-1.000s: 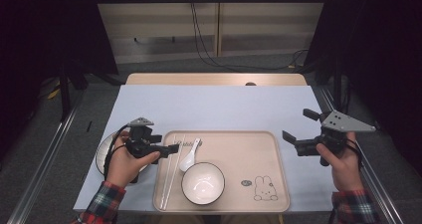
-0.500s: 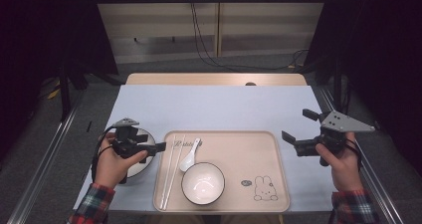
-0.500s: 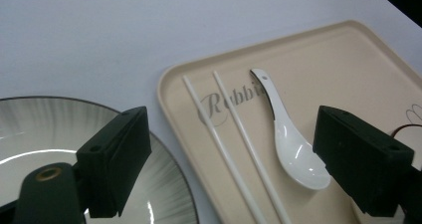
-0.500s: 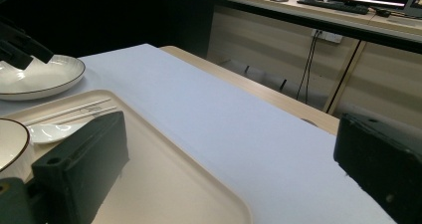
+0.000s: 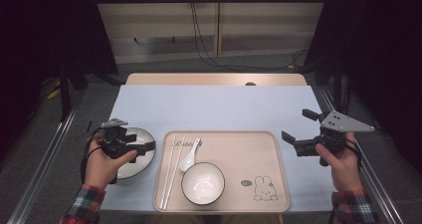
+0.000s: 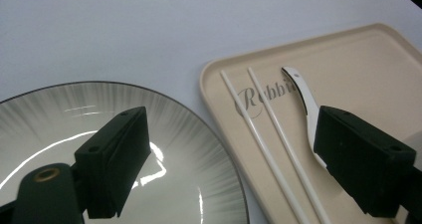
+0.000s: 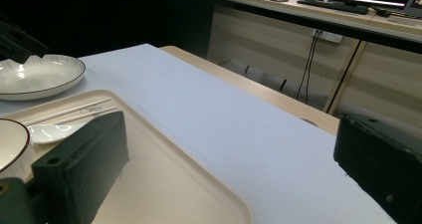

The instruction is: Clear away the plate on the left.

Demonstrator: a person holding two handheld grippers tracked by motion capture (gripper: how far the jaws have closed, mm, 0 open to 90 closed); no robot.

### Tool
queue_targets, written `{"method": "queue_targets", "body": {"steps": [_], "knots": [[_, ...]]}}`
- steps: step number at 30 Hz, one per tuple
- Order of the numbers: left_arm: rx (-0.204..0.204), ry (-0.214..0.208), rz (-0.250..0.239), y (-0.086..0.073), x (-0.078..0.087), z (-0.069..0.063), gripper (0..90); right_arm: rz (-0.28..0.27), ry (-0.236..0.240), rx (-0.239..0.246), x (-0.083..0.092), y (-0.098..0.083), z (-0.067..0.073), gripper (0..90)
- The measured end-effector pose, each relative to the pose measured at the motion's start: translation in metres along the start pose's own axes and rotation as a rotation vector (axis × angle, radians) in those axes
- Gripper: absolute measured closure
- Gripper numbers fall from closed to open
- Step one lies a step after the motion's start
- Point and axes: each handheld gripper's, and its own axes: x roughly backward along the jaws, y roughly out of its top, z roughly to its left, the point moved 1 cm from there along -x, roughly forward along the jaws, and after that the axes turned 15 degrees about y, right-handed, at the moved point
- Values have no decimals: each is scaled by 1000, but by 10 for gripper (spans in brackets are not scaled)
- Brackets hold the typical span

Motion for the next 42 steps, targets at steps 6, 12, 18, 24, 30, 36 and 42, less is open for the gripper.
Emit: {"method": "queue_targets", "body": {"steps": [6,12,18,24,30,36,42], "knots": [[-2,18,7,-3,2,7,144,1,-1,1,0,0,0,4],[16,31,4,-6,6,14,143,3,5,0,-1,0,0,4],[15,48,6,-9,10,22,142,4,5,1,-2,0,1,4],[26,66,14,-13,13,31,142,5,4,1,-2,0,0,4],[45,86,9,-16,14,37,143,7,5,-2,-3,-1,1,4],[50,100,5,-18,15,42,143,4,8,1,-3,0,1,4],[50,111,7,-20,18,47,143,5,9,1,-3,-1,1,4]]}}
